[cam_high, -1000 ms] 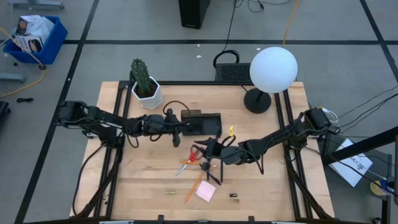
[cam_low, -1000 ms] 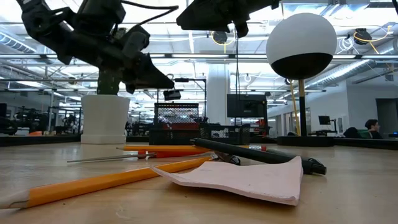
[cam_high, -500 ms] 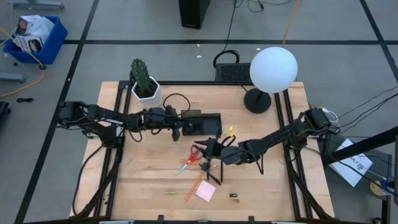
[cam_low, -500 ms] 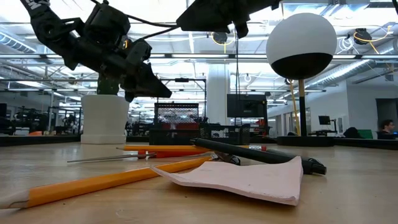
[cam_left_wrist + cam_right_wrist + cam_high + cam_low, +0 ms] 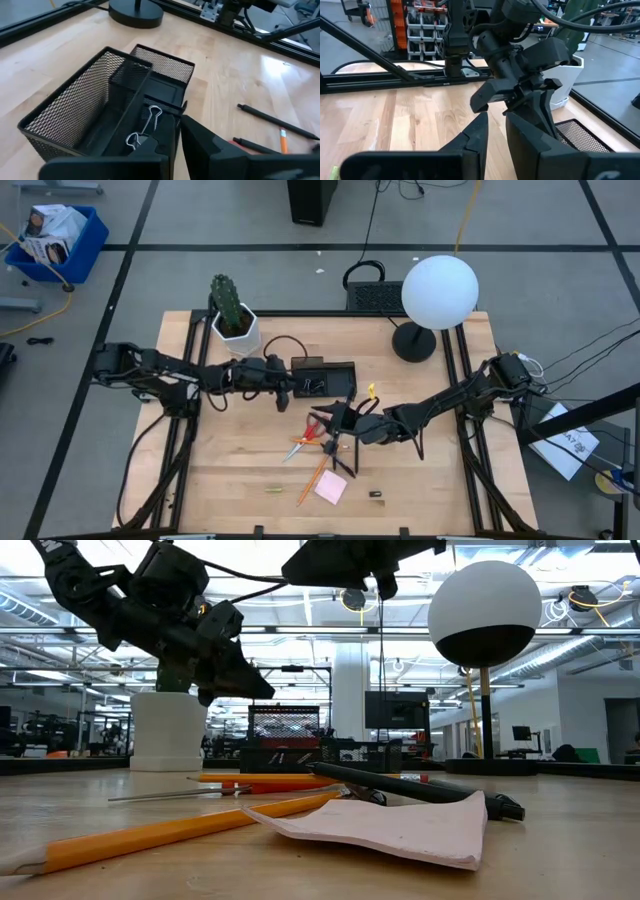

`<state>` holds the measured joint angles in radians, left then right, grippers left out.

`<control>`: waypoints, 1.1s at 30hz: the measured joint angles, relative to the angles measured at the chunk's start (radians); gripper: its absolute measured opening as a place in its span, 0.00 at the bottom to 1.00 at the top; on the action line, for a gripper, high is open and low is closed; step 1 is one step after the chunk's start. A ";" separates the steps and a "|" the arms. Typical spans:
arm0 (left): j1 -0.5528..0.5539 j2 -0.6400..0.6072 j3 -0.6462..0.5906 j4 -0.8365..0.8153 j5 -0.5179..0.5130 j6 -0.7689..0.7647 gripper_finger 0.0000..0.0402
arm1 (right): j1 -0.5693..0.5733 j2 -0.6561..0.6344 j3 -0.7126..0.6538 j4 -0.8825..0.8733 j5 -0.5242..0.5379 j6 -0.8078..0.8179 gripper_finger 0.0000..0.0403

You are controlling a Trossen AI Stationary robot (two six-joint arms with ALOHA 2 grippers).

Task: Pick and place office supplies into organizer
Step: Put the black binder clip into the bottom left of the desk organizer

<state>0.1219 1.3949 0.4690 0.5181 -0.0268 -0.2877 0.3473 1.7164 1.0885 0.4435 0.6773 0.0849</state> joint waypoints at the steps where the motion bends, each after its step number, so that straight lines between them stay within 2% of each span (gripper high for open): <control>1: -0.005 0.000 0.000 -0.001 0.000 0.000 0.09 | 0.000 0.000 0.000 0.000 0.000 0.000 0.15; 20: -0.029 0.000 0.000 -0.005 0.008 0.012 0.09 | 0.000 0.000 0.000 0.000 -0.001 0.000 0.15; 27: -0.047 -0.092 -0.053 0.054 0.210 0.104 0.09 | -0.005 0.000 0.000 -0.003 -0.002 0.000 0.15; 33: -0.047 -0.348 -0.131 0.046 0.397 0.183 0.09 | -0.019 0.001 0.000 -0.006 -0.002 0.000 0.15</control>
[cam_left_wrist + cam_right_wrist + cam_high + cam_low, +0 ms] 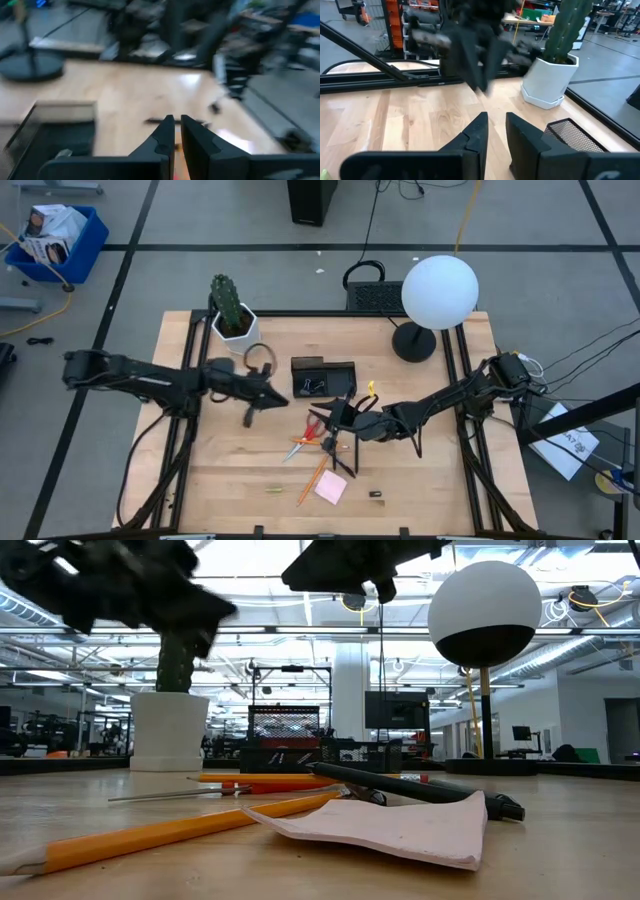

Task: Pick and place office supplies into organizer
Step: Put the black binder clip into the bottom left of the desk organizer

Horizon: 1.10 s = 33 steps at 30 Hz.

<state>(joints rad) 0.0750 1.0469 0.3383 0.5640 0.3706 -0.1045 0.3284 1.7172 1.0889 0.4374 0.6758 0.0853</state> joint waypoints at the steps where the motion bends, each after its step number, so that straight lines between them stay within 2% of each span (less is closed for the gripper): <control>1: 0.000 -0.051 -0.015 -0.017 0.031 0.002 0.09 | -0.001 0.000 0.000 0.000 0.000 0.000 0.15; 7: -0.004 -0.330 -0.107 -0.030 0.208 -0.010 0.09 | -0.002 0.000 0.000 0.013 0.000 0.000 0.15; 12: -0.011 -0.457 -0.165 -0.032 0.127 -0.038 0.09 | -0.005 0.000 0.000 0.032 0.000 0.053 0.15; 16: -0.012 -0.480 -0.175 -0.047 0.110 -0.065 0.09 | -0.004 0.000 0.000 0.040 0.001 0.085 0.15; 21: -0.011 -0.478 -0.174 -0.096 0.033 -0.082 0.10 | -0.009 0.000 0.000 0.041 -0.008 0.172 0.15; 24: -0.018 -0.478 -0.174 -0.132 0.018 -0.094 0.17 | -0.005 0.000 0.000 -0.037 -0.098 0.183 0.16; 29: -0.044 -0.478 -0.174 -0.144 0.021 -0.165 0.35 | 0.062 -0.003 0.000 -0.180 -0.208 0.262 0.19; 33: -0.060 -0.478 -0.174 -0.144 0.021 -0.167 0.46 | 0.148 -0.008 -0.001 -0.227 -0.211 0.247 0.21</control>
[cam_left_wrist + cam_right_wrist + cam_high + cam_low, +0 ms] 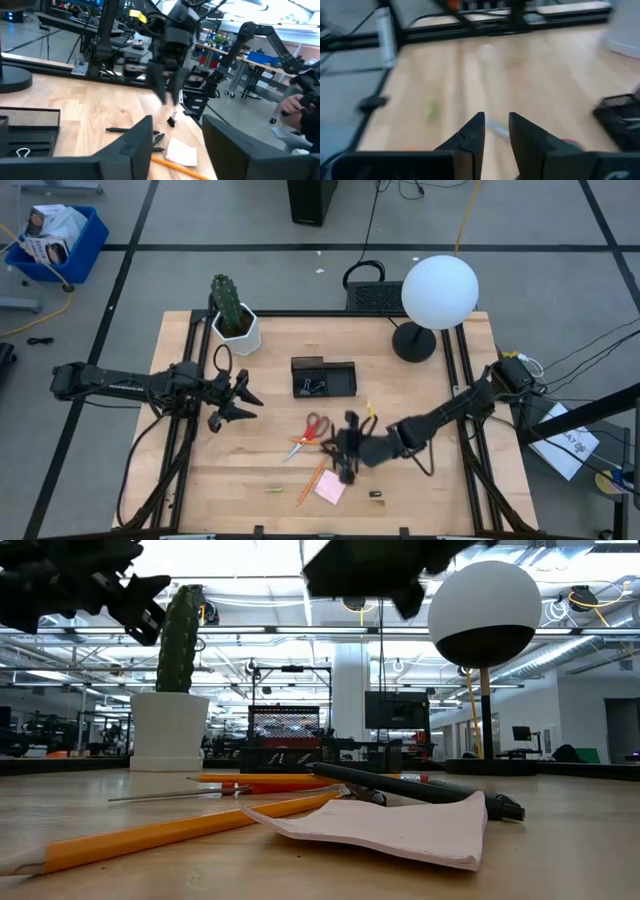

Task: Pick and place office supplies into organizer
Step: Put the black binder clip into the bottom left of the desk organizer

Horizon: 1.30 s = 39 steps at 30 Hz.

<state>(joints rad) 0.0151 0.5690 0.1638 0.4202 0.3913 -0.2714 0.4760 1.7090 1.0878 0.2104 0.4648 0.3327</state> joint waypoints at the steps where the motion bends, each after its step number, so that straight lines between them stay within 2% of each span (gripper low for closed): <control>1: -0.003 0.000 0.000 0.000 0.000 0.000 0.48 | 0.026 -0.009 0.000 -0.013 -0.001 -0.001 0.21; 4: -0.006 0.000 0.000 0.000 0.000 -0.004 0.52 | 0.091 -0.035 0.001 -0.073 -0.003 0.068 0.21; 7: -0.005 0.000 0.000 0.001 0.000 -0.004 0.54 | 0.142 -0.057 0.001 -0.216 0.003 0.173 0.21; 12: -0.005 0.000 0.000 0.001 -0.001 -0.001 0.52 | 0.223 -0.064 0.001 -0.380 0.002 0.422 0.23; 16: -0.005 0.000 0.000 0.002 -0.021 0.000 0.50 | 0.268 -0.048 0.001 -0.443 0.009 0.540 0.27; 22: -0.005 0.000 0.000 0.003 -0.049 0.001 0.48 | 0.325 -0.047 0.001 -0.483 -0.005 0.591 0.37; 25: -0.005 0.000 0.000 0.003 -0.054 0.001 0.48 | 0.345 -0.047 0.000 -0.544 -0.045 0.526 0.40; 39: -0.005 0.000 0.001 0.004 -0.054 0.003 0.46 | 0.371 -0.018 0.000 -0.545 -0.076 0.574 0.40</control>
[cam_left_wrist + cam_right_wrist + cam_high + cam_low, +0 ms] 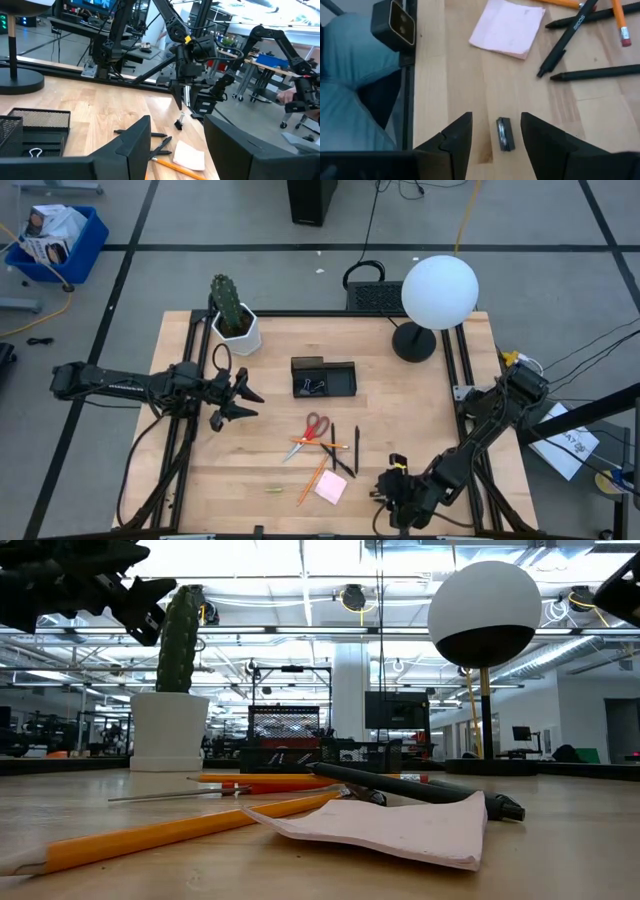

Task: Pick and place office supplies into organizer
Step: Put the black binder clip into the bottom left of the desk organizer

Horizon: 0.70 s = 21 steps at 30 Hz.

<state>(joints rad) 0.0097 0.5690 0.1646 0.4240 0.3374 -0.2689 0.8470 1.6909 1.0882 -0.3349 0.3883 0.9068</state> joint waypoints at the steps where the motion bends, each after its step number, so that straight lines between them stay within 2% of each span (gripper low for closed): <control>1: 0.000 0.000 0.000 0.000 0.000 0.000 0.46 | 0.000 0.000 0.000 0.000 0.004 0.000 0.40; 5: 0.000 0.000 0.000 0.001 0.000 0.000 0.46 | 0.000 0.000 -0.008 0.014 0.003 -0.003 0.40; 18: 0.000 0.000 0.000 0.031 0.000 -0.005 0.46 | -0.001 0.000 -0.212 0.316 -0.026 0.032 0.37; 21: 0.000 0.000 0.000 0.031 0.000 -0.005 0.46 | -0.001 0.000 -0.236 0.320 -0.028 0.065 0.36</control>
<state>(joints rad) 0.0097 0.5693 0.1650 0.4553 0.3378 -0.2741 0.8463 1.6913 0.8518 -0.0146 0.3605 0.9716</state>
